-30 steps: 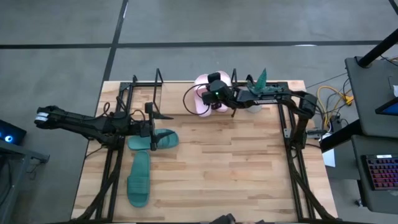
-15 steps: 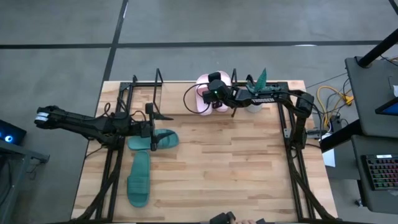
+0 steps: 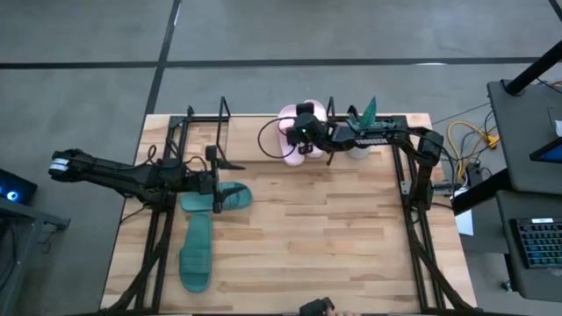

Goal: Pick and place slides into the shelf
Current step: Put the pink slipper on the shelf

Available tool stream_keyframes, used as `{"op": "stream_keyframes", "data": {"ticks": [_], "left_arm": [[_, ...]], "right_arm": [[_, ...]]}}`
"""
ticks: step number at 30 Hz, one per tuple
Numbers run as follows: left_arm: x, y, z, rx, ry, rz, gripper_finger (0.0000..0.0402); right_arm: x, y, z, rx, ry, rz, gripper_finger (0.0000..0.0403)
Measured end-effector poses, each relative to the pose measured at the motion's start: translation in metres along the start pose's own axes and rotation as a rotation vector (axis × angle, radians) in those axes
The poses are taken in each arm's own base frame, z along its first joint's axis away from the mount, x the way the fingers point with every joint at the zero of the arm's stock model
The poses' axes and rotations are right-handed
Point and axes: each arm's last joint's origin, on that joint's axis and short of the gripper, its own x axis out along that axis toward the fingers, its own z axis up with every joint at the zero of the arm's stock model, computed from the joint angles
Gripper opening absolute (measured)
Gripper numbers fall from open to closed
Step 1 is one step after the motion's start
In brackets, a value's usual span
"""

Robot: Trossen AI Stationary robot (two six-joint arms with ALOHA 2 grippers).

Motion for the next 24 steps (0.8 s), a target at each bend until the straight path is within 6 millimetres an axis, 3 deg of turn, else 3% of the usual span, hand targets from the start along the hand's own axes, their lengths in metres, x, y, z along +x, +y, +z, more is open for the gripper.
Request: {"op": "stream_keyframes", "data": {"ticks": [12, 19, 24], "left_arm": [[0.001, -0.001, -0.001, 0.002, 0.007, -0.004, 0.0240], [0.001, -0.001, -0.002, 0.004, 0.015, -0.009, 0.0240], [-0.001, -0.001, -0.006, 0.005, 0.055, 0.054, 0.0240]], "right_arm": [[-0.013, -0.022, 0.010, 0.113, 0.093, 0.100, 0.0195], [-0.038, -0.041, 0.035, 0.205, 0.075, 0.122, 0.0189], [-0.073, -0.025, 0.056, 0.155, 0.016, 0.168, 0.0168]]}}
